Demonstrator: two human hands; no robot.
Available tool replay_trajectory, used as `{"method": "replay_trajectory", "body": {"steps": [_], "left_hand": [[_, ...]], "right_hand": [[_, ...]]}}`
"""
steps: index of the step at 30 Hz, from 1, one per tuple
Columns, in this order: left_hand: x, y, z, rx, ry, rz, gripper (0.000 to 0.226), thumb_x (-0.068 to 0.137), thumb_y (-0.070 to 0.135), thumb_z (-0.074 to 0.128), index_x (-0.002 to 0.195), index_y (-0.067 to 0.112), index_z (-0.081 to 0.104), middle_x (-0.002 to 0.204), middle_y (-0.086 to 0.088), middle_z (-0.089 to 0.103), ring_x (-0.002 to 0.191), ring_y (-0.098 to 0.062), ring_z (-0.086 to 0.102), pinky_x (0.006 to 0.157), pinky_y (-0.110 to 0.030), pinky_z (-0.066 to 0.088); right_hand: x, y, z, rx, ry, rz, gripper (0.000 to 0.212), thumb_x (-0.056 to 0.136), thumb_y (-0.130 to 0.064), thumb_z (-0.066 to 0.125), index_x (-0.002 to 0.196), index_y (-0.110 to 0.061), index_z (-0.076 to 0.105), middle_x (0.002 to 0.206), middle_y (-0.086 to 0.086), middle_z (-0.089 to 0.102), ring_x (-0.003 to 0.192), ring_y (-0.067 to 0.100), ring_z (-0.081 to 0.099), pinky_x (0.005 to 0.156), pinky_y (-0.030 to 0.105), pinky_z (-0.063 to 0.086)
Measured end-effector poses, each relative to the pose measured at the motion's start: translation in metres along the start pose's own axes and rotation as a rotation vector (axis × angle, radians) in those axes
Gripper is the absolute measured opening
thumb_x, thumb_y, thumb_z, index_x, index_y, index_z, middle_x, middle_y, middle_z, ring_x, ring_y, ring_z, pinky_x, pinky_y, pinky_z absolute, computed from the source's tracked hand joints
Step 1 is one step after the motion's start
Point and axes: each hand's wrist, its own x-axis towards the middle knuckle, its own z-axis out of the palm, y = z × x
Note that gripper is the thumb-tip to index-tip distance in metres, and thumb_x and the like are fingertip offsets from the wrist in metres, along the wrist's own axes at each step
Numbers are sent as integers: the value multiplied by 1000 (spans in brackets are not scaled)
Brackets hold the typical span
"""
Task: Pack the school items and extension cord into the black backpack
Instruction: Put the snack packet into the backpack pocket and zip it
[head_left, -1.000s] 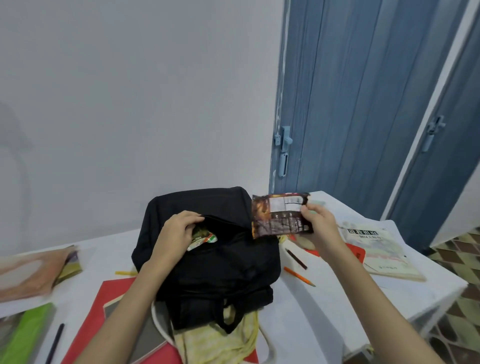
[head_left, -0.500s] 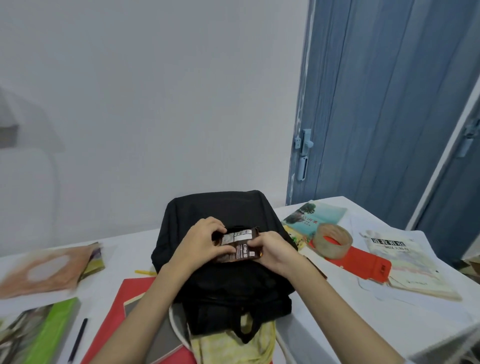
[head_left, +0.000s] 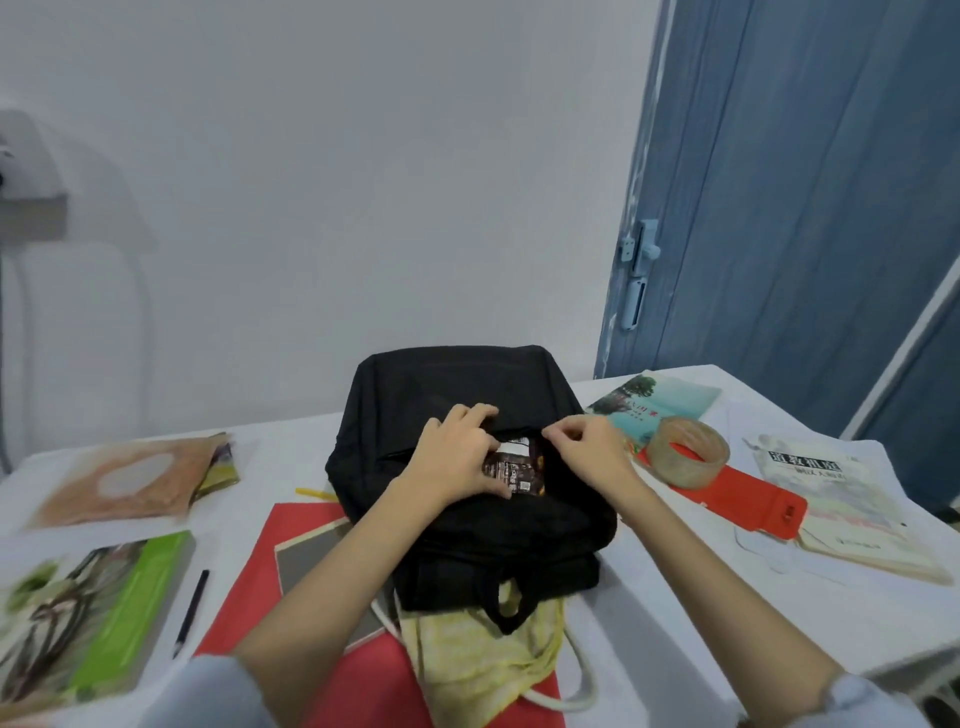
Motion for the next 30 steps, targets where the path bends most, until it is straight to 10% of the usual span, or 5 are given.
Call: {"method": "replay_trajectory", "body": {"steps": [5,8,13,18,30], "left_hand": [[15,-5,4,144,244,-110,12,77,21,72,86,13,71,120,-3,57,105,-26,53,74,-38,44],[29,-5,3,96,318,-79,36,45,11,89,61,11,57,77,-4,59,65,-24,56,47,-30,37],[38,-4,9,-282,149,-175,46,70,24,78,96,15,40,96,4,45,90,-18,43,71,-34,41],[41,-5,12,-92,275,-312,25,73,0,54,84,15,38,84,4,40,81,-19,41,54,-28,24],[-8,-35,-2,-536,204,-341,40,69,10,75,55,44,56,96,18,61,101,-10,55,95,-40,38]], "right_hand": [[39,54,-23,179,158,166,24,84,1,49,95,-6,69,85,6,62,79,21,56,73,30,46],[52,92,-23,64,83,276,27,81,4,48,98,-5,67,87,13,64,82,29,58,68,33,46],[74,120,-17,-189,-147,117,35,83,1,55,116,-9,59,115,13,63,110,30,57,91,32,43],[86,126,-11,-438,-279,-49,51,87,-21,60,133,-8,40,129,14,51,119,30,48,98,37,39],[92,117,-11,-617,-216,-191,16,92,-11,43,82,-18,53,109,13,62,104,32,59,74,30,39]]}}
